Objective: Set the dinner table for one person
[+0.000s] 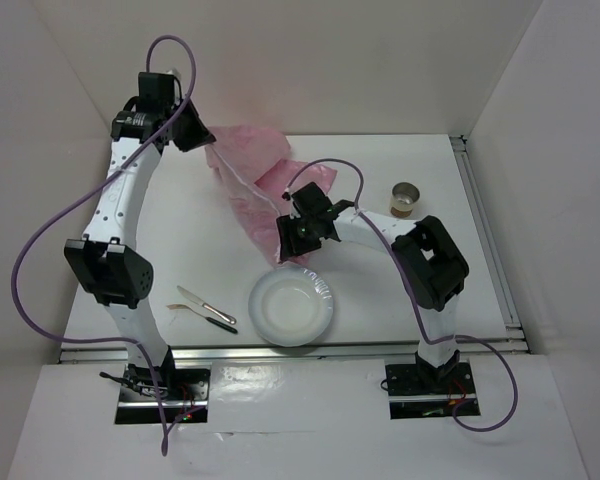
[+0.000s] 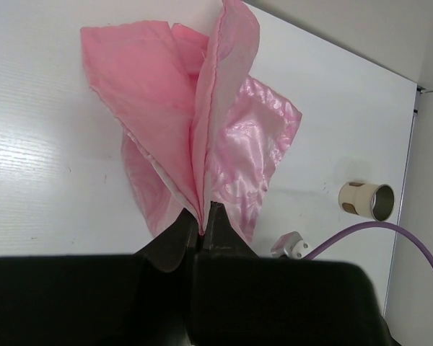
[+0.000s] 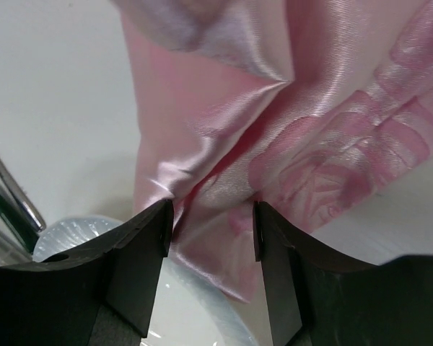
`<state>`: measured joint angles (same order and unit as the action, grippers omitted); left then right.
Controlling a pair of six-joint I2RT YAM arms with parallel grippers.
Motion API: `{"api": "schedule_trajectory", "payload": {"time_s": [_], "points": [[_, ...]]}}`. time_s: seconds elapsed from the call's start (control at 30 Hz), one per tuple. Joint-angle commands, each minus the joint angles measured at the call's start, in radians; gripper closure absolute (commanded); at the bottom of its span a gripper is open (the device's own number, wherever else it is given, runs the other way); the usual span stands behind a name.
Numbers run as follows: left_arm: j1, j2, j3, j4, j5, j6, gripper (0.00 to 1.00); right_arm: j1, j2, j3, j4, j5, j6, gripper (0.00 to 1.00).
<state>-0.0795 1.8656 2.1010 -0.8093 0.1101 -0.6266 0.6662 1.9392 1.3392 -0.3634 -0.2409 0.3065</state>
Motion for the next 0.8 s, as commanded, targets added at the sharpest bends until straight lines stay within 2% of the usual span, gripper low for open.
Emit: {"api": "schedule_trajectory", "payload": {"time_s": [0.0,0.07,0.1,0.13,0.23,0.27,0.4,0.47,0.57,0.63,0.77], "points": [[0.017,-0.019,0.040,0.015,0.022,0.028,1.00,0.009,-0.034,0.002,0.003,0.071,0.003,0.41],[0.026,-0.019,0.040,0.015,0.022,0.028,1.00,0.009,-0.034,-0.011,0.003,0.071,0.003,0.47],[0.026,-0.019,0.040,0.015,0.022,0.028,1.00,0.009,-0.034,-0.011,0.003,0.060,0.003,0.55],[0.026,-0.010,0.040,0.015,0.031,0.028,1.00,0.009,-0.034,-0.011,0.003,0.048,0.003,0.66],[0.035,-0.009,0.053,0.024,0.031,0.028,1.00,0.009,-0.025,-0.011,0.012,0.006,0.013,0.88],[0.035,0.001,0.065,0.015,0.031,0.028,1.00,0.009,-0.025,0.000,0.012,0.006,0.022,1.00],[0.044,0.001,0.077,0.015,0.031,0.038,1.00,0.009,-0.025,0.021,0.012,0.054,0.031,1.00],[0.053,0.001,0.077,0.015,0.031,0.038,1.00,-0.020,-0.034,0.061,-0.011,0.113,0.022,1.00],[0.063,0.024,0.086,0.030,0.031,0.028,1.00,-0.086,-0.034,0.129,-0.022,0.114,-0.016,1.00],[0.073,0.047,0.108,0.059,0.031,0.018,1.00,-0.167,0.006,0.246,-0.043,0.101,-0.029,1.00],[0.104,0.170,0.343,0.041,0.121,-0.022,1.00,-0.299,0.075,0.515,-0.106,0.092,-0.066,1.00]]}}
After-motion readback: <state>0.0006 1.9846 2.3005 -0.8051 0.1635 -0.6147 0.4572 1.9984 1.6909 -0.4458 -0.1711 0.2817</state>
